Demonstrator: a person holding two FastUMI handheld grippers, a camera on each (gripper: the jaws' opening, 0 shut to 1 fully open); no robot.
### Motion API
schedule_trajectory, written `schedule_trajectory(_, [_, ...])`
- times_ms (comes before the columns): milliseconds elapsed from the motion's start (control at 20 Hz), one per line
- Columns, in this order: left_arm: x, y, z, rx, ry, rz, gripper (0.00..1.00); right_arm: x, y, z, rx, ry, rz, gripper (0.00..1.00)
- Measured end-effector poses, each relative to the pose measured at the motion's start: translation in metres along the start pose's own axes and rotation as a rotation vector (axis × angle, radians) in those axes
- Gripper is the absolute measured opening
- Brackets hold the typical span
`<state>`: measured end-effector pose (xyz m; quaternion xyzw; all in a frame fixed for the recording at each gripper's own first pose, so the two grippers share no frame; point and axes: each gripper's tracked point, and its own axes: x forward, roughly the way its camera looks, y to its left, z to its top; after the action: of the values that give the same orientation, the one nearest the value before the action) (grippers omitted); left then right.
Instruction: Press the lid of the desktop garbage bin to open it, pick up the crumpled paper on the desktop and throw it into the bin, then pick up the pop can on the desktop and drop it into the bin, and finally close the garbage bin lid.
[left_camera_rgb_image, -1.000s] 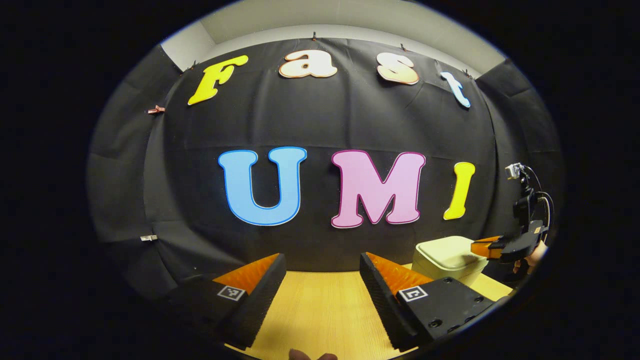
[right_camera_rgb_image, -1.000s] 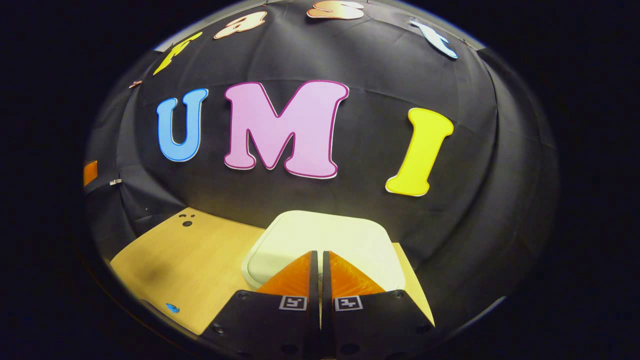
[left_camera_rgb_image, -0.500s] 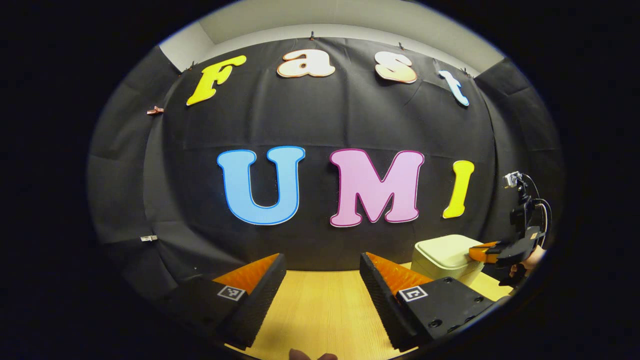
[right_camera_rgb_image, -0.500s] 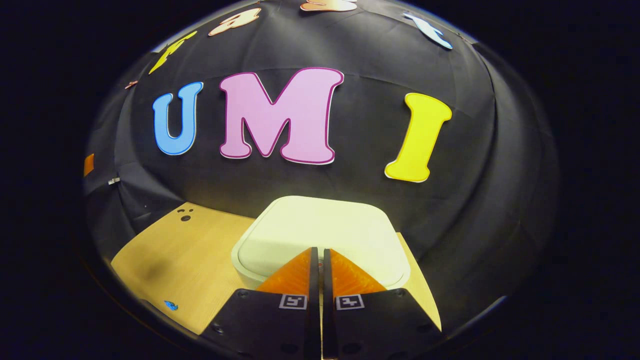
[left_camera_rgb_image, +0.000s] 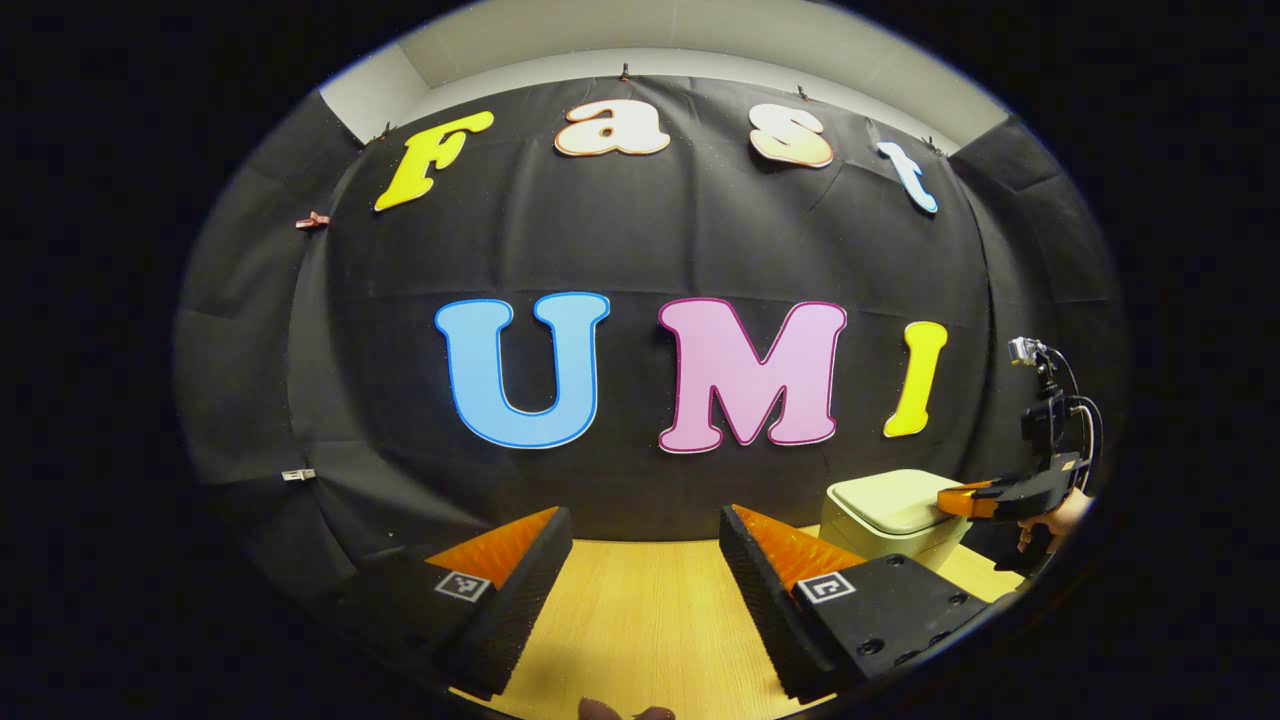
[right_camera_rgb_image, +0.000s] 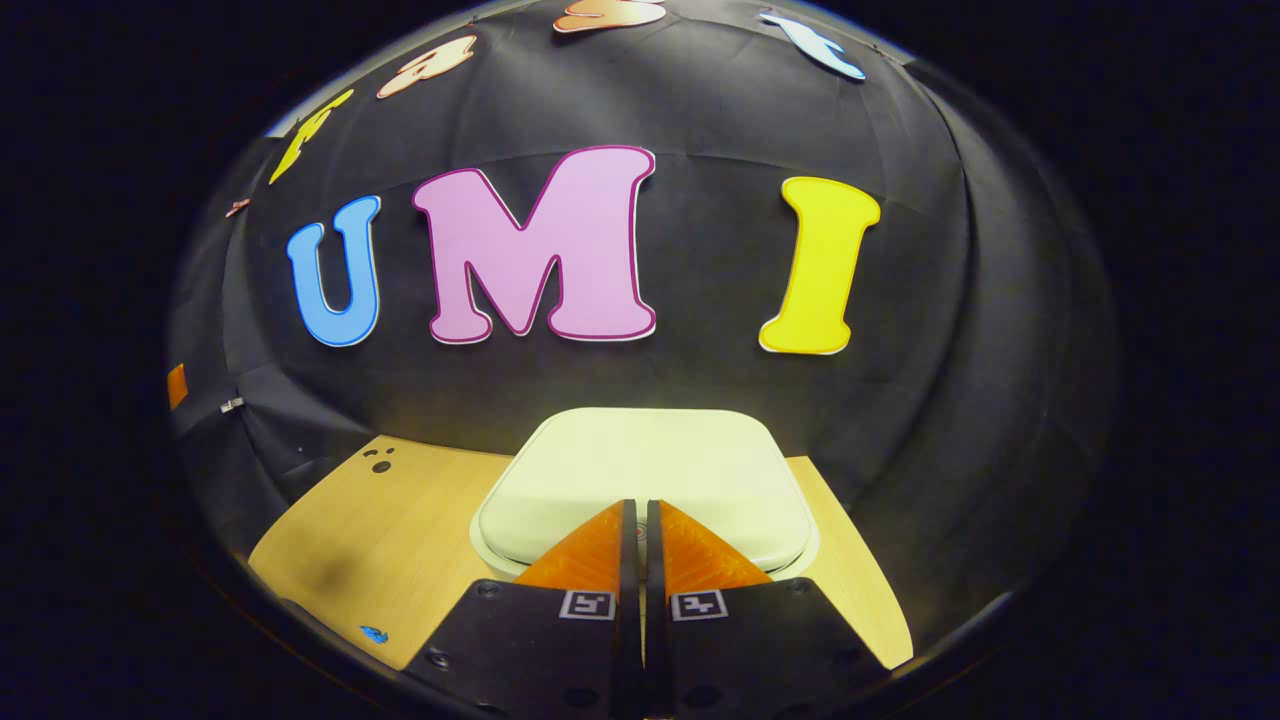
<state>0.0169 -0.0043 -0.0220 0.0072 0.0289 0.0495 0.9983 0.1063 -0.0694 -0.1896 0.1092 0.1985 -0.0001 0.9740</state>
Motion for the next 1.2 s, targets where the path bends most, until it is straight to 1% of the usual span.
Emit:
schedule_trajectory(200, [-0.003, 0.002, 0.000, 0.002, -0.001, 0.002, 0.95, -0.012, 0.002, 0.031, -0.046, -0.113, -0.011, 0.06])
schedule_trajectory(250, [-0.004, 0.002, 0.001, 0.000, 0.000, 0.002, 0.98, -0.013, 0.002, 0.035, -0.050, -0.124, -0.012, 0.04])
schedule_trajectory(300, [-0.005, 0.003, 0.000, -0.003, 0.000, 0.002, 0.95, -0.016, 0.002, 0.036, -0.051, -0.130, -0.013, 0.05])
schedule_trajectory(600, [-0.009, 0.006, -0.005, 0.001, 0.007, -0.002, 0.95, -0.030, 0.000, 0.050, -0.067, -0.188, -0.034, 0.05])
schedule_trajectory(850, [-0.015, 0.011, -0.019, 0.000, 0.039, -0.010, 0.95, -0.055, 0.007, 0.058, -0.105, -0.236, -0.037, 0.05])
schedule_trajectory(950, [-0.017, 0.013, -0.031, 0.006, 0.067, -0.017, 0.95, -0.063, 0.011, 0.056, -0.131, -0.243, -0.037, 0.14])
schedule_trajectory(1000, [-0.018, 0.014, -0.041, 0.008, 0.085, -0.022, 0.95, -0.068, 0.015, 0.056, -0.145, -0.246, -0.030, 0.24])
schedule_trajectory(1050, [-0.019, 0.014, -0.050, 0.008, 0.108, -0.031, 0.95, -0.073, 0.020, 0.055, -0.158, -0.250, -0.027, 0.29])
schedule_trajectory(1200, [-0.024, 0.012, -0.088, 0.018, 0.186, -0.056, 0.95, -0.087, 0.034, 0.049, -0.177, -0.247, 0.005, 0.64])
